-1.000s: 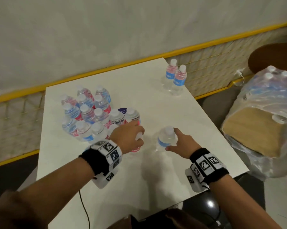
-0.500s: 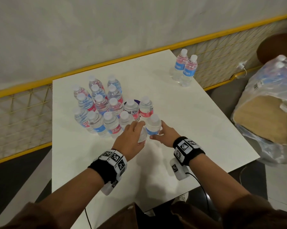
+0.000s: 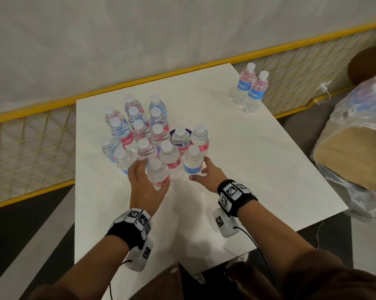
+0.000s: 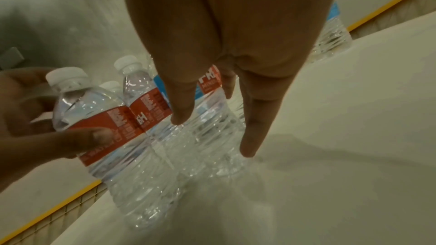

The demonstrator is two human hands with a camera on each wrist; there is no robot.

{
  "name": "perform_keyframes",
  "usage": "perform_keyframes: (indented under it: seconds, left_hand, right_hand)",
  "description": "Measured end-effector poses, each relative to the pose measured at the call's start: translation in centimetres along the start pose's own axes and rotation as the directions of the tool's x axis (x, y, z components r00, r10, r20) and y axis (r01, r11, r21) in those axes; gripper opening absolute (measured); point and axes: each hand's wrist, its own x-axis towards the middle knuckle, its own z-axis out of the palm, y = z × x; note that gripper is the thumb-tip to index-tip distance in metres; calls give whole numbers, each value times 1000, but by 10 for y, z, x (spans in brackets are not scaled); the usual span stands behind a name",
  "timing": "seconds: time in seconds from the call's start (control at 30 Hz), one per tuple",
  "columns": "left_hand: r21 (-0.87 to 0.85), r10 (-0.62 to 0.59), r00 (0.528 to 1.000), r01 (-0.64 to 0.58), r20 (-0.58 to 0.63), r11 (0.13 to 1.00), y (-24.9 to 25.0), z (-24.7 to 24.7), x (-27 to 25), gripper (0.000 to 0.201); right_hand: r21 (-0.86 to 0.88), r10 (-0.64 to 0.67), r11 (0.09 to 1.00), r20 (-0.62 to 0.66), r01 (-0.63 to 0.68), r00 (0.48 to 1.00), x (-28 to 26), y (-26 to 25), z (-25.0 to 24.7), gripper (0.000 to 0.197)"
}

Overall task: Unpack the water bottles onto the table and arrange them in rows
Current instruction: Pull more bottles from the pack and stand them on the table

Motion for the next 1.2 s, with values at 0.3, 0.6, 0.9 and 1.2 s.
perform_keyframes:
  seconds: [0.3,0.6,0.9,1.2]
  left_hand:
    - [-71,-462,885,465,64,882,-22,10,7,151]
    - [-379,-413,911,388,18,840,-51,17,28,144]
    - [-384,-366,931,333,-13,861,-71,11,64,143]
    - [-114,-629,778,626,15,771,-38,-2,56,131]
  right_hand:
    - [24,3,1000,23,-3,1000,10,-6,19,81]
    - [10,1,1000,24,-1,1000,16,-20,40,83]
    - [13,11,1000,22,-11,1000,21,-41,65,77]
    - [34,96,994,85,-100,992,21,-35,53,82]
